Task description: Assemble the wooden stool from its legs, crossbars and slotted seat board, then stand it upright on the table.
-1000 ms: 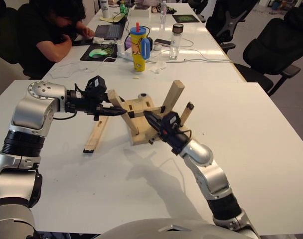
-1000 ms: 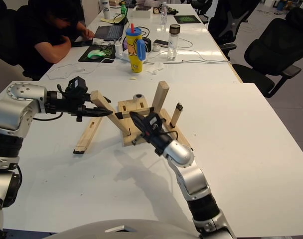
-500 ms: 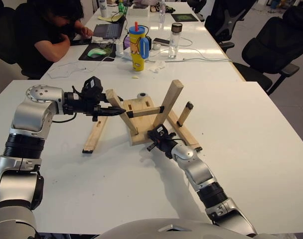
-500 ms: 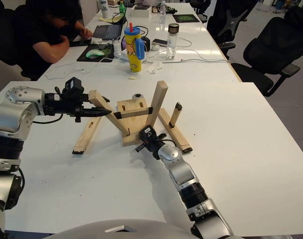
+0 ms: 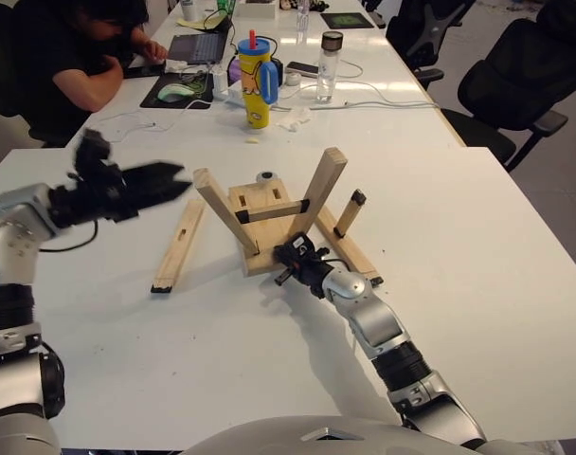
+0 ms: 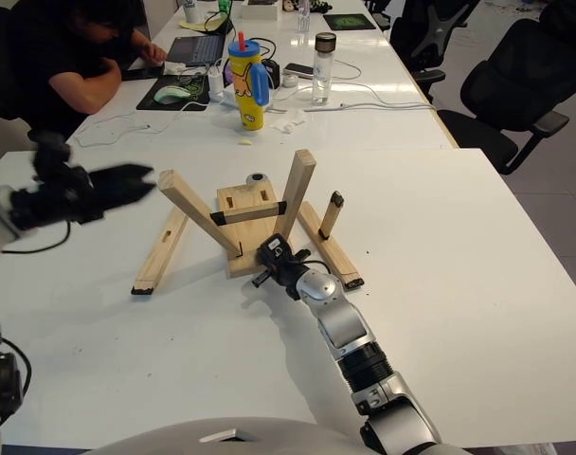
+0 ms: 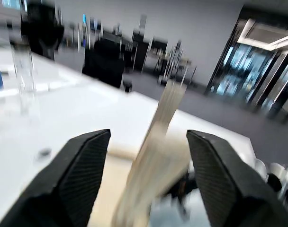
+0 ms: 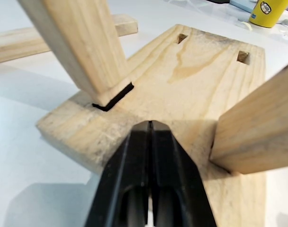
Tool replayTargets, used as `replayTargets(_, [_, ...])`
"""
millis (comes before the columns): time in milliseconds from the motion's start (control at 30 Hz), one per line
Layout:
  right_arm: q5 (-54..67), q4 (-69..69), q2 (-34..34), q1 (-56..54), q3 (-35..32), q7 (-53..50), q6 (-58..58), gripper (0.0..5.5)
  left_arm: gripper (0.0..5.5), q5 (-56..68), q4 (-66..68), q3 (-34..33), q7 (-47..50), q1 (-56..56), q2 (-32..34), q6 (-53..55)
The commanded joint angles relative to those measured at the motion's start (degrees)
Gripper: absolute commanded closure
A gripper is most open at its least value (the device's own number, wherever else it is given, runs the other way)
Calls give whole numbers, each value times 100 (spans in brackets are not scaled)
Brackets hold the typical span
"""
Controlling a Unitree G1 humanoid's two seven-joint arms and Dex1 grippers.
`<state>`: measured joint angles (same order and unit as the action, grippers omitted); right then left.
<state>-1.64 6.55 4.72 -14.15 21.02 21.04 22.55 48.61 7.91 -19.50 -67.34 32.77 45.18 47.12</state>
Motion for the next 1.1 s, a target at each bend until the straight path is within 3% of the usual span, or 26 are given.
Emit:
replayTargets(33, [-123,547,151,357,144,98,480,550,320,1310,-468,-790,1882,1637,-932,147])
replayTargets(133, [-158,608,120,315,213,111,454,550,369,1610,-973,-654,3111,1858,-1624,153])
replayTargets(200, [-160,641,100,308,221,95,455,550,402,1236,-1296,-14,3606,1386,-1967,322])
replayTargets(333, [-196,720,67,217,326,127,587,550,473,-1310,-1501,2884,3698,-1025,-1302,-158])
replayTargets(433, [-231,847,96,133,355,146,639,550,518,-1757,-1137,2655,4045,-907,-1634,-746])
replayTargets(567, [-209,991,123,68,349,162,568,550,548,-781,-1350,1055,4537,1053,-2271,-1649])
replayTargets(667, [-200,1007,151,60,345,181,560,550,548,65,-1706,251,4765,1839,-2186,-1641])
replayTargets(767, [-185,970,171,100,313,169,579,550,548,356,-1914,-80,4985,1921,-2017,-1449])
replayTargets(833, [-177,963,156,109,289,142,596,550,548,140,-2083,46,5080,1316,-1886,-1225])
replayTargets(900, [-165,920,147,120,271,128,622,550,548,-214,-2323,621,5249,149,-1911,-808])
replayTargets(1000, [-113,805,164,154,266,182,751,550,548,-1061,-2358,2228,5507,-1605,-2059,-370])
replayTargets(1033, [-81,768,174,173,258,216,798,550,548,-1354,-2325,2617,5513,-1839,-2062,-414])
replayTargets(1100, [-121,762,242,178,279,233,806,550,548,-1556,-2330,2652,5642,-1728,-2237,-619])
